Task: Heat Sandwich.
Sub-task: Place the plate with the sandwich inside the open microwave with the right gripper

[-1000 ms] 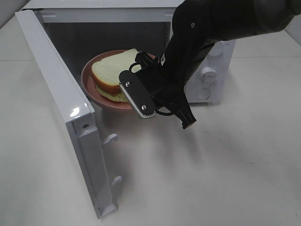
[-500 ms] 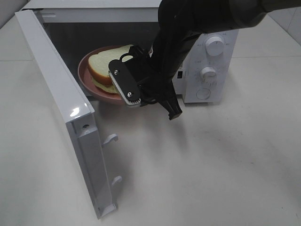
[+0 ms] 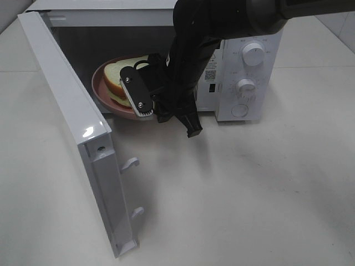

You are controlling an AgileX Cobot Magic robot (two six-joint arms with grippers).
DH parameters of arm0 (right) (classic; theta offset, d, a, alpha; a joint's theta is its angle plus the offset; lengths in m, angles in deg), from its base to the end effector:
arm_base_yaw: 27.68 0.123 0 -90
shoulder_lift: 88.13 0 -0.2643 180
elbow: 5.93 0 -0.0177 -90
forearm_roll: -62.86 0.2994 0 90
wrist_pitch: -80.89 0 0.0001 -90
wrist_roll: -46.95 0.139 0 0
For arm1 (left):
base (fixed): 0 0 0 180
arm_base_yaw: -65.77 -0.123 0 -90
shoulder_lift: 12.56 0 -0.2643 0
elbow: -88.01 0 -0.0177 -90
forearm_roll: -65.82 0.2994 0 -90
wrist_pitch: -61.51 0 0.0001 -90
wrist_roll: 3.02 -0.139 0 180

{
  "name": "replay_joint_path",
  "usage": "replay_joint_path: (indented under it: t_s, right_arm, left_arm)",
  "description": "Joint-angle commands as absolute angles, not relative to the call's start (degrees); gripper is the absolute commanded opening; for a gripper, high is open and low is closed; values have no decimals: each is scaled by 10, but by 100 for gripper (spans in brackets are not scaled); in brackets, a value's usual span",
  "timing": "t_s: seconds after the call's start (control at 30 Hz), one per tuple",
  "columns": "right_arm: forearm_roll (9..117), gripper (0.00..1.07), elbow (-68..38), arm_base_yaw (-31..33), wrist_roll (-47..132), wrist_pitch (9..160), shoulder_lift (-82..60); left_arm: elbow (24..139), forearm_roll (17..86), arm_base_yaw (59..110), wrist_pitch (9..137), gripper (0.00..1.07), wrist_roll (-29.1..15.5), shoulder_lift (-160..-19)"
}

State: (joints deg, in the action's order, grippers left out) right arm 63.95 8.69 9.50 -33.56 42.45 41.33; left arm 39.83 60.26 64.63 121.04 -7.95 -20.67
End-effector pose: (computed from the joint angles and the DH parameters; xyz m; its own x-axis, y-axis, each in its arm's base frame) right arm 0.4050 0.3092 0.0932 0.4709 -0.8775 -0.0911 -0.8093 -0.3885 -0.4405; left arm 0.1026 -0.0096 0.2810 -0.4313 0.0280 -0.9018 0.0713 0.9975 -0.0031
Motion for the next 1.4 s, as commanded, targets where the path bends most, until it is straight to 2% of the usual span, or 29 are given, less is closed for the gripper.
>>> replay_joint_path:
  t_s: [0.03, 0.83, 1.4]
  right_arm:
    - [623, 1, 118, 96, -310, 424, 425]
    - [600, 1, 295, 88, -256, 396, 534]
    - [588, 5, 308, 76, -251, 412, 558]
  left_arm:
    - [398, 603, 645, 1209, 98, -76, -192]
    - [398, 603, 645, 1209, 98, -76, -192]
    - [398, 603, 645, 1209, 98, -76, -192]
